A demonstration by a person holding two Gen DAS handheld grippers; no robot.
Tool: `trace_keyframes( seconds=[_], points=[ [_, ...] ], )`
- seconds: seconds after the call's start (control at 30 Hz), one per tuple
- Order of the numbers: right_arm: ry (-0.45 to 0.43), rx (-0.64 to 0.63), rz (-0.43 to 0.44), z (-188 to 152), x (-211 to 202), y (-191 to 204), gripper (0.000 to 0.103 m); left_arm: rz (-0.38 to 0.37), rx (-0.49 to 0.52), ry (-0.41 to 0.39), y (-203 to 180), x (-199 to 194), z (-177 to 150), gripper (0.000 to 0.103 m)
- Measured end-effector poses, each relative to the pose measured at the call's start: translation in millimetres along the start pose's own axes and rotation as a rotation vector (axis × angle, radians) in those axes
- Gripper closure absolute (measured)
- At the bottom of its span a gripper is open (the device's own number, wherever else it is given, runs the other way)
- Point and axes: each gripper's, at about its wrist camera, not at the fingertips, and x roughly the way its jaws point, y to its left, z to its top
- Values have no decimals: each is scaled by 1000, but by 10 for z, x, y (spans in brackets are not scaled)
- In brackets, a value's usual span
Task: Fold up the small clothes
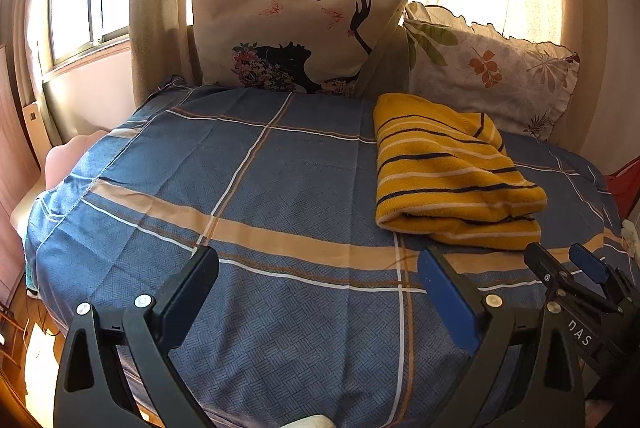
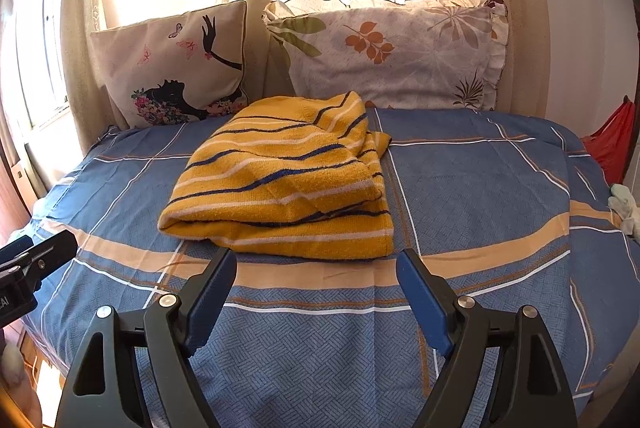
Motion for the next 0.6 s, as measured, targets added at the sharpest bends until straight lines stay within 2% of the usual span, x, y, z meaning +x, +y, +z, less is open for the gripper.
trace_keyframes(
  seconds=[0.27, 0.6],
  points=[
    [20, 37, -10, -15, 25, -106, 17, 5, 51, 17, -117, 32, -45, 4],
    [29, 19, -15, -29, 45, -60, 16, 3, 46, 47, -111, 94, -74, 4]
  ],
)
